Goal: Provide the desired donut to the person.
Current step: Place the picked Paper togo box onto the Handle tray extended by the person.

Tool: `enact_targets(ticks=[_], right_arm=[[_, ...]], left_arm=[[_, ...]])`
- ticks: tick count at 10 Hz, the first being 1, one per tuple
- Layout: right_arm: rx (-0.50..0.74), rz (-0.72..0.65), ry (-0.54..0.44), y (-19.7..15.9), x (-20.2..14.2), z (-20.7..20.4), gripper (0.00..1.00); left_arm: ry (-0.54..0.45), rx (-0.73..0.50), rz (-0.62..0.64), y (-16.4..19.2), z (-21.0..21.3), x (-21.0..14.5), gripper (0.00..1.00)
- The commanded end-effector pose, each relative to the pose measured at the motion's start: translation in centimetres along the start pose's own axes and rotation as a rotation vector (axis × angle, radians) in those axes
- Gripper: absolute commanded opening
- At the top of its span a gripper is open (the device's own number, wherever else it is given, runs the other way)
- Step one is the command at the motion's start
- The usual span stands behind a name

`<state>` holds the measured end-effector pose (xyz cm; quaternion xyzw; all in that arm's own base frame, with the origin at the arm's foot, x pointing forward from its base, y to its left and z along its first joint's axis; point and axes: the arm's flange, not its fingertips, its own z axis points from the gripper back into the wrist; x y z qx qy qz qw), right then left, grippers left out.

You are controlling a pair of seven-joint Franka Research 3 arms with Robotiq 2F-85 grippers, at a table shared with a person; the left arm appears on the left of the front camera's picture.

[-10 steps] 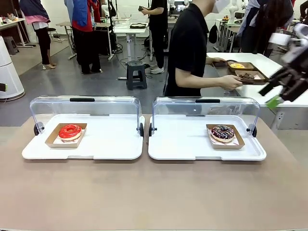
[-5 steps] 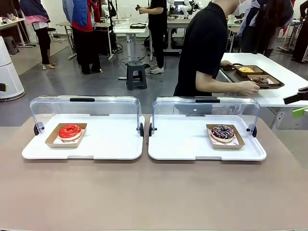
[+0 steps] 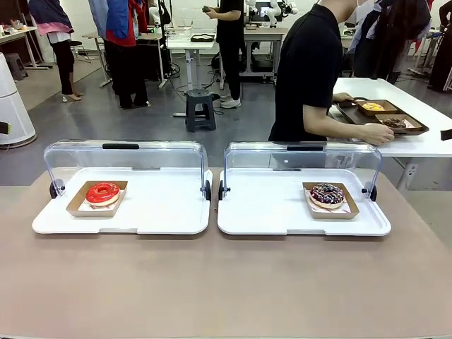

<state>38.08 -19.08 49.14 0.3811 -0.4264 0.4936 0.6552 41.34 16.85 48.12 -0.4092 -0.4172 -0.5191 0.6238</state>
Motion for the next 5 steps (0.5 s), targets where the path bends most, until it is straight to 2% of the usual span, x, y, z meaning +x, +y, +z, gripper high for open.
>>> enact_targets(ticks=[1,2,5], right_arm=[[-0.026,-0.017,0.026,-1.4,1.8,-1.3,1.0],[0.0,0.0,0.0,0.0,0.0,0.0,1.0],[0.0,0.0,0.0,0.0,0.0,0.0,1.0]], left_arm=[[0.002,-0.003,-0.005,-0.2,0.1,0.1,1.0],[0.002,-0.003,-0.005,-0.2,0.1,0.1,1.0],[0.002,-0.003,-0.005,-0.2,0.1,0.1,1.0]])
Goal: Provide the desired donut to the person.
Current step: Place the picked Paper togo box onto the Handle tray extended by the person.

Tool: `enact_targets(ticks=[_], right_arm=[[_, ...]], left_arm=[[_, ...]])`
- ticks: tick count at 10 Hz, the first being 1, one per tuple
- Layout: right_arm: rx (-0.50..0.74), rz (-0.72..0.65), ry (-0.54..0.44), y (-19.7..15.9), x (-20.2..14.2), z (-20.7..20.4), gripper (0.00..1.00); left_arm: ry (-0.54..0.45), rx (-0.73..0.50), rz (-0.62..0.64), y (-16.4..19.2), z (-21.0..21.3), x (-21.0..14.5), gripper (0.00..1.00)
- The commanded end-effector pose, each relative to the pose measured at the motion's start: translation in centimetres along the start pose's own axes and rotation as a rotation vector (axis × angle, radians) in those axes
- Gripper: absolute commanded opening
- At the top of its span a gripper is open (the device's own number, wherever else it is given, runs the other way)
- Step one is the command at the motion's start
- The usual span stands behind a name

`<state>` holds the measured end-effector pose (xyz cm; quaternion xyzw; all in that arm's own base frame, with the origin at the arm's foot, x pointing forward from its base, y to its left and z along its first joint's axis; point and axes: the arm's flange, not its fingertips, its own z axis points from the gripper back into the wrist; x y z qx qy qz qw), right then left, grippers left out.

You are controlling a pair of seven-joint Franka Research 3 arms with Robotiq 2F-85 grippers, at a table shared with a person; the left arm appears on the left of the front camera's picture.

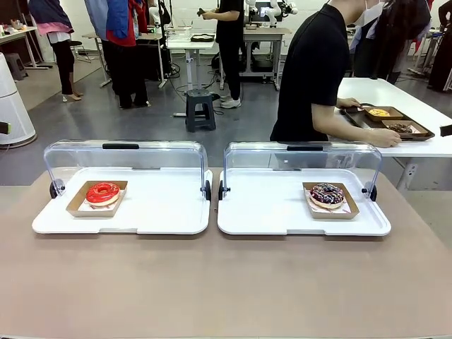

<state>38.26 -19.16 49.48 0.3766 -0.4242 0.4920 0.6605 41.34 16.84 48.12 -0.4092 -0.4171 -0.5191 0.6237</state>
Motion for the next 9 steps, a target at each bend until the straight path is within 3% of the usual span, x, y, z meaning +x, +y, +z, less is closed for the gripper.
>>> enact_targets(ticks=[1,9], right_arm=[[0.009,0.005,-0.011,0.17,-0.31,-0.17,1.0],[0.009,0.005,-0.011,0.17,-0.31,-0.17,1.0]], left_arm=[[0.002,-0.003,-0.005,-0.23,0.12,0.06,1.0],[0.002,-0.003,-0.005,-0.23,0.12,0.06,1.0]])
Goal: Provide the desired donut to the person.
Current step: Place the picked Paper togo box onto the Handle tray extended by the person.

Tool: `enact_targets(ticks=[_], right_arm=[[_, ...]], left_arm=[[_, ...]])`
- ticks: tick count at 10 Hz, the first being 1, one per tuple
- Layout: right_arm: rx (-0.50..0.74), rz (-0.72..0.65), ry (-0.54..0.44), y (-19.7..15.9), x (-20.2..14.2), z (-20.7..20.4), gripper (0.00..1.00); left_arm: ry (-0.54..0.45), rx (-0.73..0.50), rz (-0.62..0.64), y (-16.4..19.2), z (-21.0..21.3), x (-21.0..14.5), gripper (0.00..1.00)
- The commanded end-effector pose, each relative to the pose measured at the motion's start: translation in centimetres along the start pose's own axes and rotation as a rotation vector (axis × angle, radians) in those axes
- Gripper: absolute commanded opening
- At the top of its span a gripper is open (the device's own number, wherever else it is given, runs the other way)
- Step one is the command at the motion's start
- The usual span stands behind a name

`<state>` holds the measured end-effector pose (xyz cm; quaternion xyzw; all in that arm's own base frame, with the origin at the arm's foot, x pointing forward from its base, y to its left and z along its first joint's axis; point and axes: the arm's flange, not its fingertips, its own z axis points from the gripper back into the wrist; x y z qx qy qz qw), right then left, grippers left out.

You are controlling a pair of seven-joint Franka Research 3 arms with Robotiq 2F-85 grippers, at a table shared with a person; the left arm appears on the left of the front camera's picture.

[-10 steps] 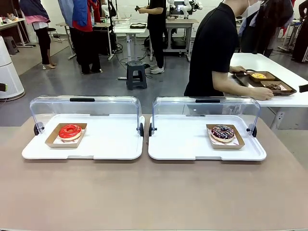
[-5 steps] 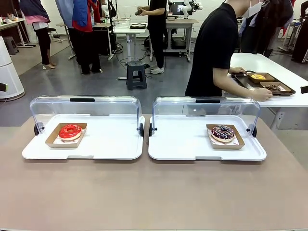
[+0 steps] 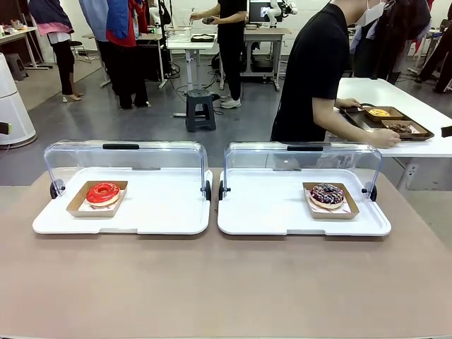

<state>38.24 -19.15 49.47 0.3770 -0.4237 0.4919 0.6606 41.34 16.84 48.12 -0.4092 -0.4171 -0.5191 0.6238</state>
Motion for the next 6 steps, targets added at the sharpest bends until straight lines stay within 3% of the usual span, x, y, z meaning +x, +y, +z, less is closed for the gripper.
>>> enact_targets(ticks=[1,6], right_arm=[[0.008,0.006,-0.011,0.14,-0.3,-0.16,1.0],[0.008,0.006,-0.011,0.14,-0.3,-0.16,1.0]], left_arm=[[0.002,-0.003,-0.005,-0.23,0.12,0.06,1.0],[0.002,-0.003,-0.005,-0.23,0.12,0.06,1.0]])
